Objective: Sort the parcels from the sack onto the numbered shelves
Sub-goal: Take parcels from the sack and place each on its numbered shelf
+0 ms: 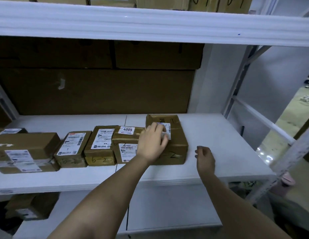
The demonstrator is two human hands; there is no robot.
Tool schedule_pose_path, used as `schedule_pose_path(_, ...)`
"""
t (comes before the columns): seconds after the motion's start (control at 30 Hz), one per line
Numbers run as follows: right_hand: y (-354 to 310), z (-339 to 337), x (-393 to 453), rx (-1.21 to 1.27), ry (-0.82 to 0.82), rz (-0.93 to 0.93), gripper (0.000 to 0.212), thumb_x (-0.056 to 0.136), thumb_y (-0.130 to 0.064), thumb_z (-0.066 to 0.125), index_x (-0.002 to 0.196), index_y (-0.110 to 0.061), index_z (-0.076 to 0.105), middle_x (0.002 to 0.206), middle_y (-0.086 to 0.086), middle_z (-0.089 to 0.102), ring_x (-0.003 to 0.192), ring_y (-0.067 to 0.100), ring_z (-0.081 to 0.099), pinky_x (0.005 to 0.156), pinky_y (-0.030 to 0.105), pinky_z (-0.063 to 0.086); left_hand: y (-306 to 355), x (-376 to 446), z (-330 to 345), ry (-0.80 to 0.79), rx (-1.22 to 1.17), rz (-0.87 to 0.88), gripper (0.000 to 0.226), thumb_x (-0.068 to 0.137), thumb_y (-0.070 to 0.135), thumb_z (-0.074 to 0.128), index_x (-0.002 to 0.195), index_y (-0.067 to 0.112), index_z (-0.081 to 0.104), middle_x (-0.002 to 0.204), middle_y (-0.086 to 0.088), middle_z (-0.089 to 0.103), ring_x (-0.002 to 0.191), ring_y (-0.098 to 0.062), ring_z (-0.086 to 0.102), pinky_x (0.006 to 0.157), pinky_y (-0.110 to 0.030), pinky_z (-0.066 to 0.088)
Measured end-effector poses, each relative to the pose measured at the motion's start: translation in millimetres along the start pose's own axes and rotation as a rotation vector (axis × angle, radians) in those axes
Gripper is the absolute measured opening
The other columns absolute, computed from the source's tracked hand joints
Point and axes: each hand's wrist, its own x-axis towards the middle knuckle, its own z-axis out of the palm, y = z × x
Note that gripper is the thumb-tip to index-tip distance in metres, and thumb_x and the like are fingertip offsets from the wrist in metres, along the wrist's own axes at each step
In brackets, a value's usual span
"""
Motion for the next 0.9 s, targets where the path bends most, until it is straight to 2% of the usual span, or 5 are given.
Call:
schedule_pose_path(0.2, 41.2, -54.8, -16.8, 0.007, -0.049, 0.060, 0.021, 0.099, -0.016, 0.043, 0.102, -0.010, 0.063, 0.092, 0.006, 0.067, 0.081, 0.020, 0.063, 0.070, 0.030, 0.045, 60.4, -31.6, 39.8, -0.269, -0.039, 0.081, 0.020, 0.095, 0.029, 0.041, 0.099, 0.016, 0.056, 0.099, -0.004, 0.066, 0.086, -0.027, 0.062, 0.062, -0.031, 0.041)
schedule_pose_path(0.43, 102.1, -163.5, -6.1, -0.091, -0.027, 0.128, 0.023, 0.099, -0.022, 0.049, 0.079, -0.014, 0.058, 0.076, -0.001, 0.062, 0.074, 0.018, 0.060, 0.067, 0.032, 0.048, 166.2, -71.1, 99.8, -0.725, 0.015, 0.092, 0.030, 0.095, 0.032, 0.042, 0.109, 0.013, 0.060, 0.113, -0.008, 0.061, 0.102, -0.029, 0.059, 0.078, -0.031, 0.043)
schedule_pose_path(0.67, 190.1, -297.5, 12.0, -0.172, -0.077, 0.294, 0.018, 0.097, -0.016, 0.054, 0.092, -0.004, 0.067, 0.077, 0.005, 0.066, 0.073, 0.021, 0.063, 0.078, 0.039, 0.055, 289.2, -115.0, 161.3, -1.220, 0.038, -0.058, 0.053, 0.099, 0.040, 0.041, 0.138, 0.004, 0.043, 0.140, -0.015, 0.047, 0.124, -0.031, 0.048, 0.099, -0.037, 0.040)
schedule_pose_path(0.77, 224.2, -355.8, 16.8, -0.169, -0.083, 0.414, 0.020, 0.097, -0.012, 0.054, 0.098, 0.005, 0.064, 0.071, 0.009, 0.061, 0.065, 0.020, 0.055, 0.064, 0.033, 0.048, 339.0, -138.2, 186.9, -1.329, 0.053, -0.056, 0.055, 0.098, 0.041, 0.042, 0.141, 0.006, 0.040, 0.143, -0.014, 0.044, 0.126, -0.029, 0.047, 0.099, -0.033, 0.039)
schedule_pose_path(0.9, 253.7, -418.5, 20.8, -0.218, -0.087, 0.478, 0.011, 0.097, -0.012, 0.052, 0.100, -0.005, 0.060, 0.075, 0.010, 0.060, 0.075, 0.025, 0.059, 0.074, 0.039, 0.053, 399.2, -155.0, 211.2, -1.401, 0.068, 0.001, 0.055, 0.098, 0.038, 0.043, 0.142, 0.005, 0.040, 0.145, -0.015, 0.043, 0.128, -0.030, 0.046, 0.101, -0.034, 0.038)
